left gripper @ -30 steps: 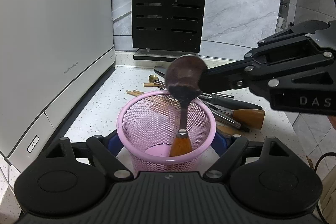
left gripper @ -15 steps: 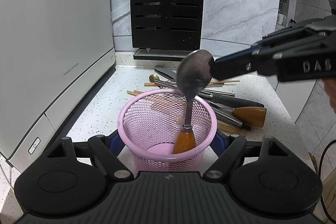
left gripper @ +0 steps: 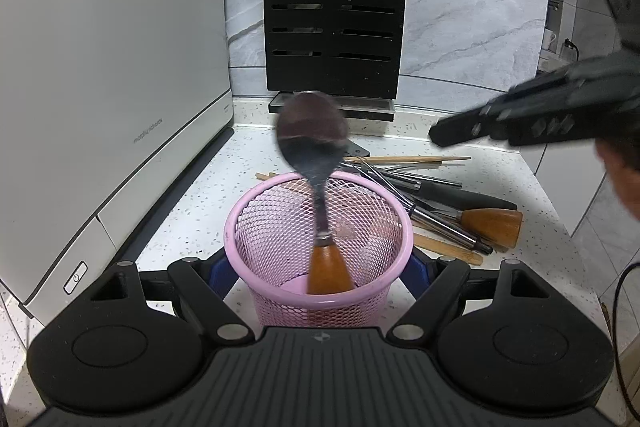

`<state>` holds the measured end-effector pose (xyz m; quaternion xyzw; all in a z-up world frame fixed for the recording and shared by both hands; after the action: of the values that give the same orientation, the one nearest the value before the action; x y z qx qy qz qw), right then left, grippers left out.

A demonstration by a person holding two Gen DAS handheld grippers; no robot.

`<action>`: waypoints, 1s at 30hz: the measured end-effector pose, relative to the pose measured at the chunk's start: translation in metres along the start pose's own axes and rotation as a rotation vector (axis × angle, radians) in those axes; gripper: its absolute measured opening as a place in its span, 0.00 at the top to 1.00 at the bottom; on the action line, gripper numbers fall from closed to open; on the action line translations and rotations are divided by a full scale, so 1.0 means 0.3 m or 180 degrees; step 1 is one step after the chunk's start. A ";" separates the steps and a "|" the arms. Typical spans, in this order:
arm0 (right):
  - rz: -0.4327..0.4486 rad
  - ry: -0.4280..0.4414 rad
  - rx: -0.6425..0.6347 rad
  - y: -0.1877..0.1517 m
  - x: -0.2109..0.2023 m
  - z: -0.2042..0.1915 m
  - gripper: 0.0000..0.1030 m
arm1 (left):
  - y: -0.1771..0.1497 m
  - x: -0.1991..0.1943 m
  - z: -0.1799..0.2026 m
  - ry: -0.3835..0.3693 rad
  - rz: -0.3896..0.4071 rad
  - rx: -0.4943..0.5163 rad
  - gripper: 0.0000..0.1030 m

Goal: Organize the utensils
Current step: 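Lower the spoon handle-first into the pink cup and open the right gripper, then move the right tool back to the pile and grasp the whisk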

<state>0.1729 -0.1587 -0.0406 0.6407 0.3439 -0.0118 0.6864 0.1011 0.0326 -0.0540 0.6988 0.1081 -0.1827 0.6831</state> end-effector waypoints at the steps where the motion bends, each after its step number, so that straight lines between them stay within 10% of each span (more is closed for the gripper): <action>1: -0.0040 -0.0021 -0.0050 -0.014 0.015 -0.002 0.96 | 0.000 0.001 0.001 0.0001 0.0000 0.0006 0.10; 3: -0.0149 -0.0057 -0.0076 -0.037 0.054 0.000 0.93 | 0.000 0.000 0.002 0.0002 0.0000 0.0016 0.10; 7: -0.0240 -0.0136 -0.0038 -0.057 0.119 0.013 0.45 | 0.001 -0.001 -0.001 -0.0004 -0.0006 0.0014 0.10; 30: -0.0676 -0.0241 0.0026 -0.110 0.334 -0.001 0.60 | 0.004 0.001 0.003 -0.0007 -0.0015 0.0024 0.10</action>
<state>0.2341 -0.1218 -0.1181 0.6025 0.3836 -0.1101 0.6911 0.1016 0.0315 -0.0529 0.7009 0.1083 -0.1854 0.6802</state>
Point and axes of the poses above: each gripper's, at about its wrist camera, not at the fingertips, and x roughly the way its jaws point, z to its right, y to its top, the point moved 4 cm from there along x, roughly the way its jaws point, and after that the axes turned 13 degrees about z, right-handed, at the moved point
